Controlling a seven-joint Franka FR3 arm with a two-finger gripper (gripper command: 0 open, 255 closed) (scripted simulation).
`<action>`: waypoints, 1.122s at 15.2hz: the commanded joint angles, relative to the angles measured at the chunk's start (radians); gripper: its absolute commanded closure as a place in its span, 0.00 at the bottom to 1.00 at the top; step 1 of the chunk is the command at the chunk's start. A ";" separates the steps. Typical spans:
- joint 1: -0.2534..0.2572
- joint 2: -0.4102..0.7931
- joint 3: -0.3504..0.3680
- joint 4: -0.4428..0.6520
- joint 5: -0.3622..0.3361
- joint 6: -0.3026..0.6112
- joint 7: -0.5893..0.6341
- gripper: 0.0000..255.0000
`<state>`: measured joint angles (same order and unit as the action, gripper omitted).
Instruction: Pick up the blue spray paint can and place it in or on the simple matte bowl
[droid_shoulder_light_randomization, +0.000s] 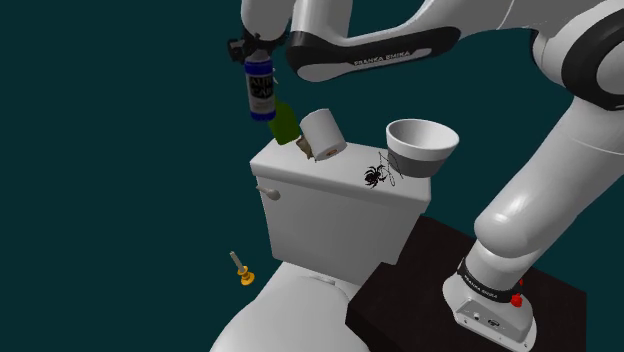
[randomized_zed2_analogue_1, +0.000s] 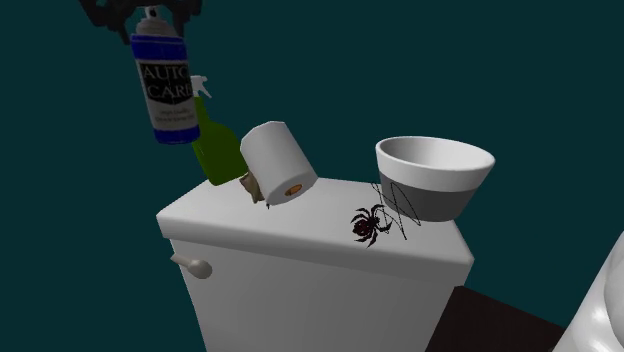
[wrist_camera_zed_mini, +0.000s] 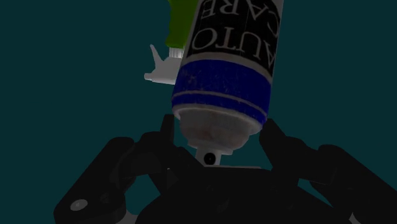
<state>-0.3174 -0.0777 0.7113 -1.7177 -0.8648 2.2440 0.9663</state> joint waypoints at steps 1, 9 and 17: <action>0.003 0.007 0.004 0.031 0.008 -0.022 -0.019 1.00; 0.014 0.040 0.017 0.158 0.028 -0.108 -0.092 1.00; 0.028 -0.291 -0.175 -0.120 0.306 0.025 -0.275 1.00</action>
<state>-0.3004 -0.3221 0.5664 -1.7924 -0.5910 2.2511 0.7138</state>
